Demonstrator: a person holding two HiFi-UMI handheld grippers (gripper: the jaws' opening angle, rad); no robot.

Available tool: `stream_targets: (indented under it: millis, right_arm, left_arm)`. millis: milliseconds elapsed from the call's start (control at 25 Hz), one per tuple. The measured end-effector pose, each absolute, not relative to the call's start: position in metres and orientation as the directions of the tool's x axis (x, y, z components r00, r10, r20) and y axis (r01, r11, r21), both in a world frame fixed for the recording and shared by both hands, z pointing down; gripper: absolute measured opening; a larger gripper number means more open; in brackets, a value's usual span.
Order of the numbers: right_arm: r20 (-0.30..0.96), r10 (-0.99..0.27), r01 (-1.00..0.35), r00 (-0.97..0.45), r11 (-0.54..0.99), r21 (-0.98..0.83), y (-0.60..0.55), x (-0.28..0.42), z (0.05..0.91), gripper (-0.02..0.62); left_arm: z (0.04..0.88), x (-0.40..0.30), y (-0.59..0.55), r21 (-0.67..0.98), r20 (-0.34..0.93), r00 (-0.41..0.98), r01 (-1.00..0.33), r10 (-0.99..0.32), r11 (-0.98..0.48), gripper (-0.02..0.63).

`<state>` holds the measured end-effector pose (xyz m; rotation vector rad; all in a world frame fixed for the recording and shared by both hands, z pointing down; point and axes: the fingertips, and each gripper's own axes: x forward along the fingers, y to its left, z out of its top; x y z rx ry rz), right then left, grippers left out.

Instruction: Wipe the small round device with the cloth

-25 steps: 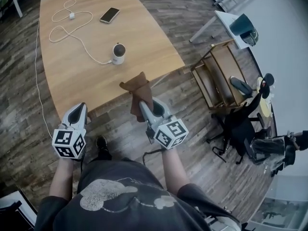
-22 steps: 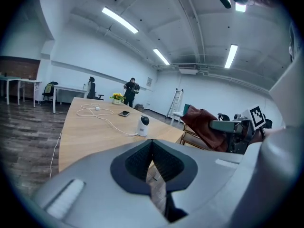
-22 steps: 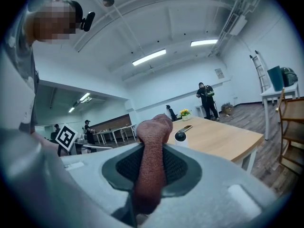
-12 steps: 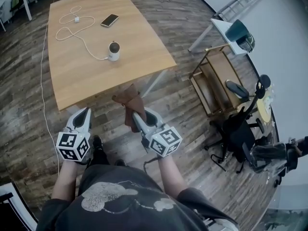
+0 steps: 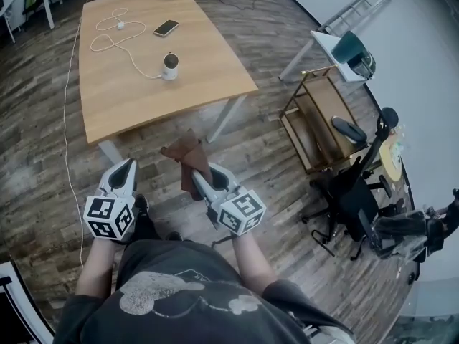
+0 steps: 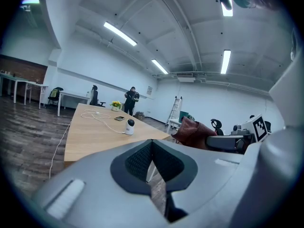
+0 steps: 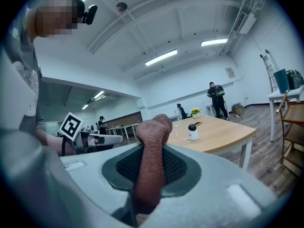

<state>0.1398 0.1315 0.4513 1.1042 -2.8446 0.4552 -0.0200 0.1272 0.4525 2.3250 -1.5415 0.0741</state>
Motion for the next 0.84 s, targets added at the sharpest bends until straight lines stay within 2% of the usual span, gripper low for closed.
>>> stream_targets:
  millis: [840]
  right_arm:
    - [0.202, -0.629, -0.660, -0.751, 0.703, -0.264, 0.180, 0.153, 0.469, 0.077]
  left_arm:
    - [0.456, 0.005, 0.183, 0.280, 0.231, 0.404, -0.899, -0.885, -0.337, 0.018]
